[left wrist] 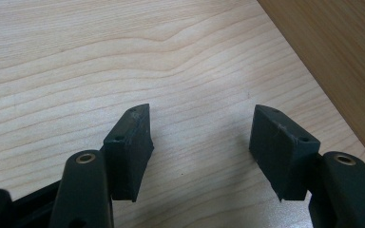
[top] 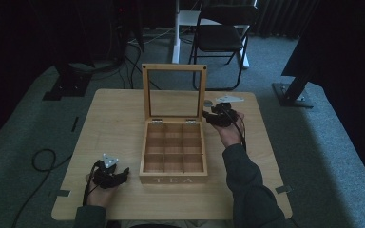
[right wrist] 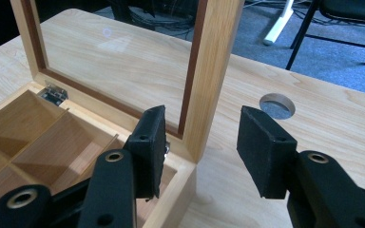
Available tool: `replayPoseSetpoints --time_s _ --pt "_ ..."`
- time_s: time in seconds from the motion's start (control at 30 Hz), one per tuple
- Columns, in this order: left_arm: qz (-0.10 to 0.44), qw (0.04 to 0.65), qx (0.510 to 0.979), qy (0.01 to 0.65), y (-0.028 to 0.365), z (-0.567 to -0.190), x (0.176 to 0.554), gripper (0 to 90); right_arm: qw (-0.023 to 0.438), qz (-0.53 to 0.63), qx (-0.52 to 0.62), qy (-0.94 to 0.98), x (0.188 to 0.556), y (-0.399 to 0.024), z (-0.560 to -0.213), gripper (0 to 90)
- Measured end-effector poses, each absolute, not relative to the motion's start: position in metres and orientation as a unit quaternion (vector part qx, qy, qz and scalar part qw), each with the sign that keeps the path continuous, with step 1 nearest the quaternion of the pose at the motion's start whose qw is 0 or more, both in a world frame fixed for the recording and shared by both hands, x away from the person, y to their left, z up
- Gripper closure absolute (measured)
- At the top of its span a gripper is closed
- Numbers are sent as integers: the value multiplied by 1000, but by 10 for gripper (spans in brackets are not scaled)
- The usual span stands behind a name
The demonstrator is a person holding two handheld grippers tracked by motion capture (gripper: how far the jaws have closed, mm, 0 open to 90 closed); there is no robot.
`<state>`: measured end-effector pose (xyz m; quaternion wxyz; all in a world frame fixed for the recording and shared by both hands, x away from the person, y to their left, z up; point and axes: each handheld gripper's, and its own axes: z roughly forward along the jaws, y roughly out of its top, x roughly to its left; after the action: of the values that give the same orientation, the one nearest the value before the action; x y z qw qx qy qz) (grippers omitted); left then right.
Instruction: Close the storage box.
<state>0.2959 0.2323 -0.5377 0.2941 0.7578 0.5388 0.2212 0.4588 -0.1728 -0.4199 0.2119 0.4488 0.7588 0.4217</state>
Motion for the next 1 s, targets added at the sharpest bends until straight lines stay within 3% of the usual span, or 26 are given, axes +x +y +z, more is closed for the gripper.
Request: replayPoseSetpoints --time_s 0.53,1.0 --pt "220 293 758 539 233 -538 296 398 219 422 429 768 493 -160 -413 454" --pt "220 293 757 541 233 -538 296 396 207 446 411 767 517 -153 -408 471"
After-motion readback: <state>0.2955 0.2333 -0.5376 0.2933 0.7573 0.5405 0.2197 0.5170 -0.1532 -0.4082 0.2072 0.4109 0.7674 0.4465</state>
